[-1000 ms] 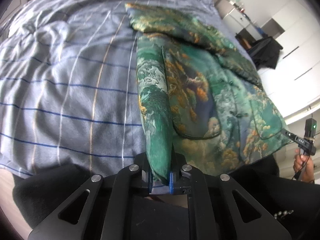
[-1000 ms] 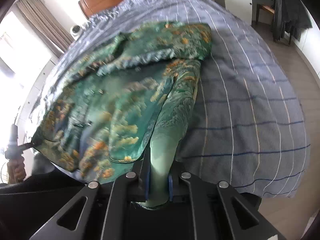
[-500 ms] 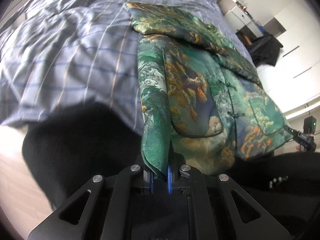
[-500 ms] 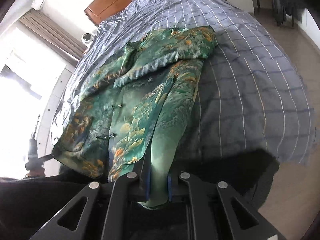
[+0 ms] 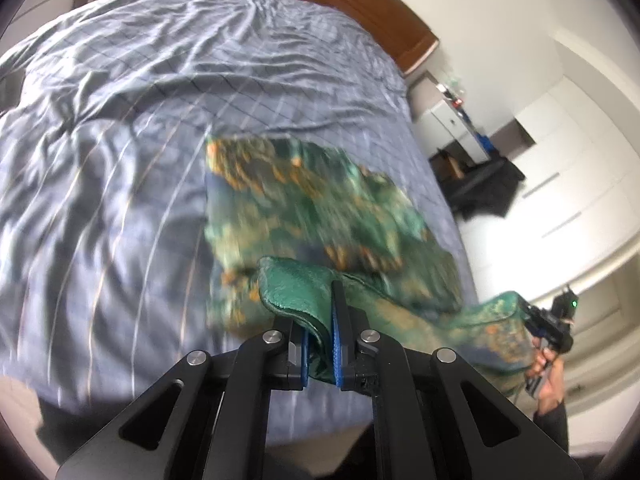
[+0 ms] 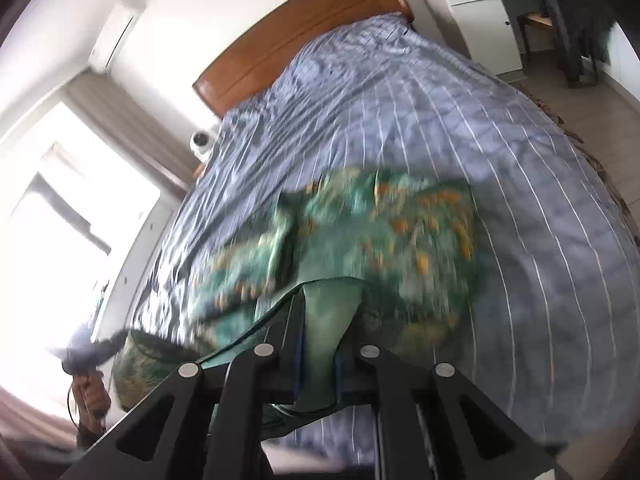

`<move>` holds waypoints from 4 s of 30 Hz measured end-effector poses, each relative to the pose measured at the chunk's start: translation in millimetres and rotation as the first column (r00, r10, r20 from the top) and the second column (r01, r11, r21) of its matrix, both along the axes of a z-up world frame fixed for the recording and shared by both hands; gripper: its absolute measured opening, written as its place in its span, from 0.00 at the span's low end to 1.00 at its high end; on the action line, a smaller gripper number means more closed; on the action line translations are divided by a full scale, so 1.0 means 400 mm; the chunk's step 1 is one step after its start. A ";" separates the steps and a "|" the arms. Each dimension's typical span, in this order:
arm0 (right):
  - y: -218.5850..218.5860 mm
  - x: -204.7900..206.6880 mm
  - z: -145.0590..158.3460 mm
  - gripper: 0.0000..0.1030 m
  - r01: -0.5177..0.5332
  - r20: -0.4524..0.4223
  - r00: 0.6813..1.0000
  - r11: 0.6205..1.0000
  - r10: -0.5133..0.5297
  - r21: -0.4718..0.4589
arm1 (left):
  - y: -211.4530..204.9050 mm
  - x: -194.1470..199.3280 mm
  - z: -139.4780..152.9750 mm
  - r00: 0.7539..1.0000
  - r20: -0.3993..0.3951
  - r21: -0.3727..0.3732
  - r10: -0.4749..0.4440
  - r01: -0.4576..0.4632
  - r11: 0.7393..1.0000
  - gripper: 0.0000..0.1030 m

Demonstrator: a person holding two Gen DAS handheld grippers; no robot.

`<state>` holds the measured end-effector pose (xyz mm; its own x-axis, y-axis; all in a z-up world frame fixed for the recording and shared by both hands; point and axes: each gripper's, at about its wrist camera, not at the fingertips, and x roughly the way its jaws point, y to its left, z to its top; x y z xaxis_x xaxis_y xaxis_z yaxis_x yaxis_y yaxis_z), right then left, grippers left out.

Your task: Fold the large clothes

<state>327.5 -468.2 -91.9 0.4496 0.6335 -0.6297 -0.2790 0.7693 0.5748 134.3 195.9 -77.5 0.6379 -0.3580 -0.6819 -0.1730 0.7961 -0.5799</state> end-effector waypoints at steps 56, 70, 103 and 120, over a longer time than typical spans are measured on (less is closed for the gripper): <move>0.327 0.543 -0.083 0.12 0.271 0.391 0.920 0.691 0.017 -0.670 | -0.133 0.626 -0.115 0.994 0.059 0.697 0.096 -0.110 0.708 0.05; 0.345 0.595 -0.410 0.12 0.191 0.261 0.965 0.677 0.001 -0.711 | -0.123 0.642 -0.362 0.990 0.023 0.703 0.141 -0.117 0.702 0.08; 0.244 0.235 -0.138 0.58 0.017 0.215 0.975 0.934 0.064 -0.357 | -0.214 0.315 -0.151 0.998 0.066 0.559 0.005 -0.041 0.828 0.88; 0.114 0.103 -0.239 0.58 0.124 0.166 0.984 0.916 -0.064 -0.382 | -0.321 0.221 -0.134 0.994 0.039 0.556 -0.101 0.063 0.829 0.89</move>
